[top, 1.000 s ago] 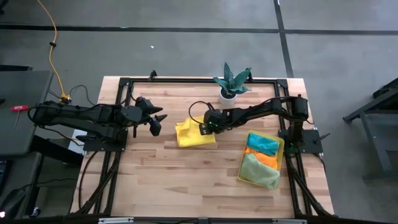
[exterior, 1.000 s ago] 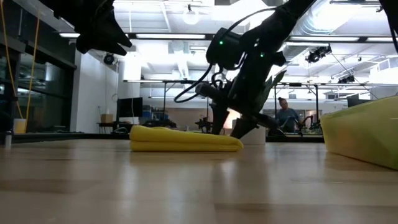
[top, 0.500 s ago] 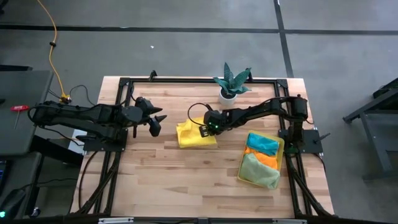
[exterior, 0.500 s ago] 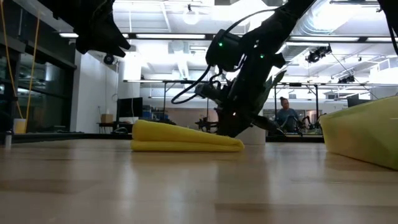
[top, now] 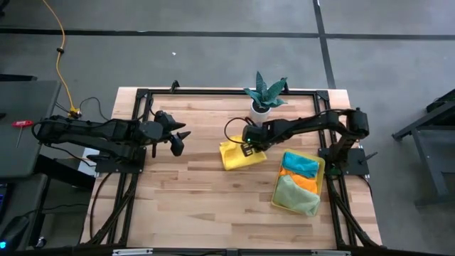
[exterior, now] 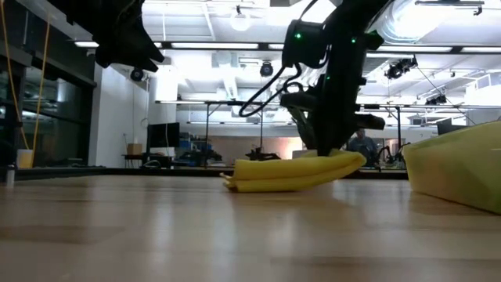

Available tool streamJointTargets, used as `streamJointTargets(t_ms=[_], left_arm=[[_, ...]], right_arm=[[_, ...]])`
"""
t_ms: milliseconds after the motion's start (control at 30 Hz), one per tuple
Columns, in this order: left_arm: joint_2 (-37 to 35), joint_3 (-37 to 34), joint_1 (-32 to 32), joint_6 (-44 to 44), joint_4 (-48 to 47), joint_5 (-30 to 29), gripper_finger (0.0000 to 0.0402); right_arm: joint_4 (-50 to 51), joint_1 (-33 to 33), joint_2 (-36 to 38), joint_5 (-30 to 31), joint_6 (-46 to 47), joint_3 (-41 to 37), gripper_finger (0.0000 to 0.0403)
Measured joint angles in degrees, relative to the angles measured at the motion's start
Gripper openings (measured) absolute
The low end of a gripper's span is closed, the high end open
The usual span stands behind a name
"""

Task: Fold microfiber towels
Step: Fold the yellow microfiber cloth

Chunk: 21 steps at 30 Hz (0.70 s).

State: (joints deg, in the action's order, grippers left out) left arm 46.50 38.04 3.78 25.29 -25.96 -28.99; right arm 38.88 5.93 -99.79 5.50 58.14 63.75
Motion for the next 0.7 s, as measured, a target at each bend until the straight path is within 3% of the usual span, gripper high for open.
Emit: streamJointTargets(t_ms=[200, 333, 533, 700], left_arm=[[0.0, 0.0, 0.0, 0.0, 0.0, -0.3, 0.0184], [0.0, 0.0, 0.0, 0.0, 0.0, -0.4, 0.0184], [0.0, 0.0, 0.0, 0.0, 0.0, -0.4, 0.0184], [0.0, 0.0, 0.0, 0.0, 0.0, -0.8, 0.0184]], right_arm=[[2.1, 0.0, 0.1, -0.2, -0.9, 0.0, 0.0], [9.1, 0.0, 0.1, 0.6, -1.5, 0.5, 0.0], [18.9, -0.1, 0.1, 5.2, -2.3, 5.0, 0.0], [18.9, -0.7, 0.0, 6.0, -1.5, 8.7, 0.0]])
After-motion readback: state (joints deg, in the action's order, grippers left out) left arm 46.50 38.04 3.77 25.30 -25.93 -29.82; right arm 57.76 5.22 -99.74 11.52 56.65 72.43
